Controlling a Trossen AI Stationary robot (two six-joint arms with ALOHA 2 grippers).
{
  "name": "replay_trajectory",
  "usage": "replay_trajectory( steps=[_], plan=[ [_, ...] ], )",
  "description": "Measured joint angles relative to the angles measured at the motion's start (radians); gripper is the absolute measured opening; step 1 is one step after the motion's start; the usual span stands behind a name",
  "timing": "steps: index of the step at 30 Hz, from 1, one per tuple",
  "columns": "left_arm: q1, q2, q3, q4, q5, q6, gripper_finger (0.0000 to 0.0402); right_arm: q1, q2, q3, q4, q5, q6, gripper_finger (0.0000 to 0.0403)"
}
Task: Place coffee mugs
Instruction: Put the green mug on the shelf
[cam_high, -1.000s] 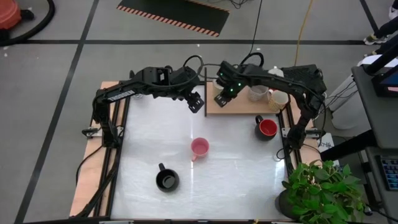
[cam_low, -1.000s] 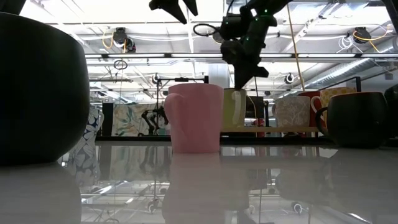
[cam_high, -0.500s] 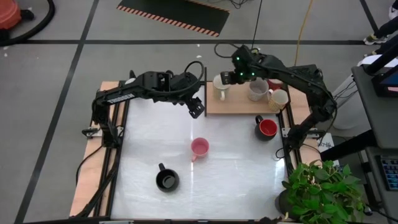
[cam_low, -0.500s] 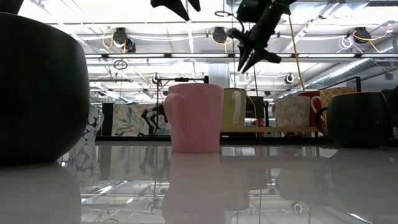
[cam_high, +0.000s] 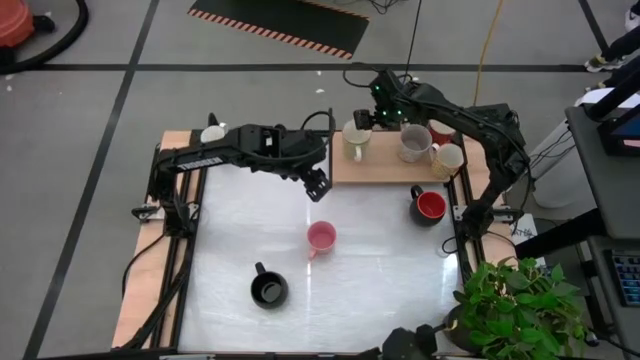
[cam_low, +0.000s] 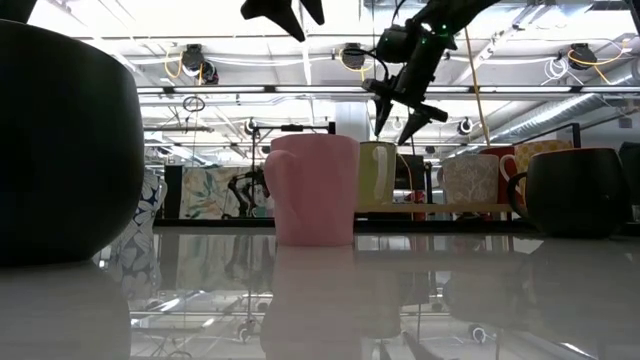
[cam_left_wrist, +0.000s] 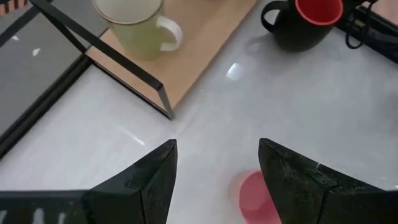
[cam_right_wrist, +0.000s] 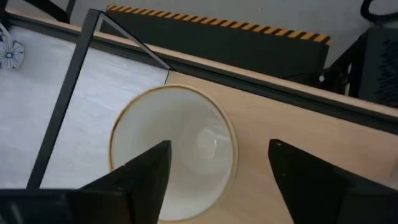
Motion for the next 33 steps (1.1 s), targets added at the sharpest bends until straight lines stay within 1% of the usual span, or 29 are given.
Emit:
replay_trajectory(
  steps=[3,5,8,11,15,17,20,21,22,27,33],
  plan=[
    [-0.012,0.000,0.000,0.000,0.000,-0.013,0.0227,-0.004,0.016,0.000,0.000,-0.003,-0.029,0.0268],
    [-0.019,0.000,0.000,0.000,0.000,-0.015,0.0228,-0.005,0.036,0.000,-0.015,-0.020,-0.049,0.0264],
    [-0.022,0.000,0.000,0.000,0.000,-0.021,0.0228,-0.004,0.062,0.000,-0.014,-0.027,-0.070,0.0246],
    [-0.023,0.000,0.000,0.000,-0.001,-0.031,0.0228,-0.004,0.075,0.000,0.003,-0.027,-0.079,0.0219],
    [-0.027,0.000,0.000,0.000,-0.001,-0.037,0.0228,-0.005,0.079,0.000,0.021,-0.005,-0.093,0.0160],
    [-0.030,0.000,0.000,0.000,-0.001,-0.041,0.0228,-0.005,0.077,0.000,0.020,0.008,-0.113,0.0120],
    [-0.038,0.000,0.000,0.000,-0.001,-0.041,0.0228,-0.008,0.078,0.000,-0.006,0.006,-0.134,0.0041],
    [-0.041,0.000,0.000,0.000,-0.001,-0.041,0.0227,-0.010,0.076,0.000,-0.007,0.003,-0.140,0.0022],
    [-0.042,0.000,0.000,0.000,-0.001,-0.041,0.0228,-0.010,0.073,0.000,-0.010,0.003,-0.149,0.0014],
    [-0.050,0.000,0.000,0.000,-0.001,-0.036,0.0227,-0.022,0.037,-0.002,-0.013,0.031,-0.146,0.0007],
    [-0.054,0.000,0.000,-0.001,-0.001,-0.028,0.0228,-0.072,-0.038,-0.001,-0.042,0.081,-0.162,0.0004]
  ],
)
